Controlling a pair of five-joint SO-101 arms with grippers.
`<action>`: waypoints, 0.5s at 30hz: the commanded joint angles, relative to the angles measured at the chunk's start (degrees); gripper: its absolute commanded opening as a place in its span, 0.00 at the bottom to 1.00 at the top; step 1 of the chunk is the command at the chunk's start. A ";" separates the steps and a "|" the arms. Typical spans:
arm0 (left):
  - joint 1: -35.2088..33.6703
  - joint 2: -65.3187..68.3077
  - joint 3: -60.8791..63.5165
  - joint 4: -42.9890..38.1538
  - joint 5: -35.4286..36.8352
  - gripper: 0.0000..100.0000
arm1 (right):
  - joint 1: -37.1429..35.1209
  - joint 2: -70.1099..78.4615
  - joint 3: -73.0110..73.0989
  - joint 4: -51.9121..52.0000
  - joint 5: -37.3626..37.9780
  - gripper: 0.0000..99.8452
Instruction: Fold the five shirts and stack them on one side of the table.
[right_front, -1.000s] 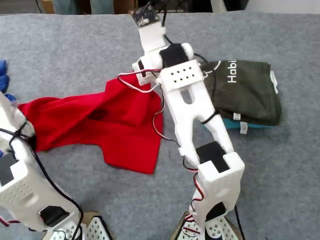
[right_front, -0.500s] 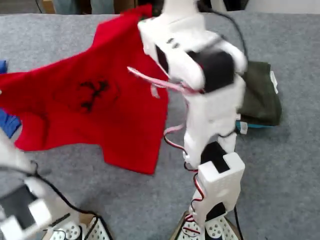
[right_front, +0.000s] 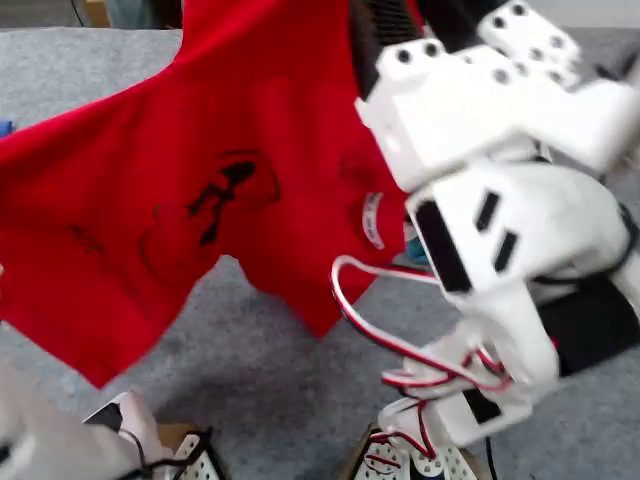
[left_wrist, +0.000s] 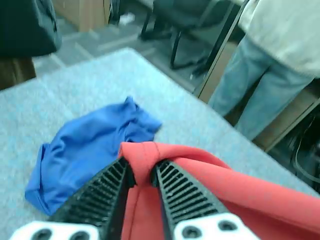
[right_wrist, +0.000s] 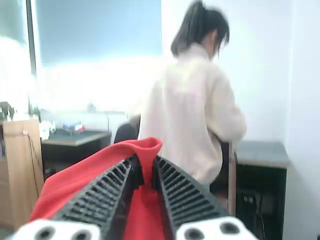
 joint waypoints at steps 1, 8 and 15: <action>-0.66 -1.93 -1.71 -0.09 -1.23 0.03 | 0.44 -5.41 4.70 -4.48 0.70 0.01; -0.92 -3.43 -4.62 -0.09 -3.69 0.03 | 0.44 -13.85 12.35 -5.63 5.01 0.01; -8.75 -3.78 -5.32 -0.09 -7.03 0.03 | 0.53 -19.03 18.77 -0.88 7.47 0.01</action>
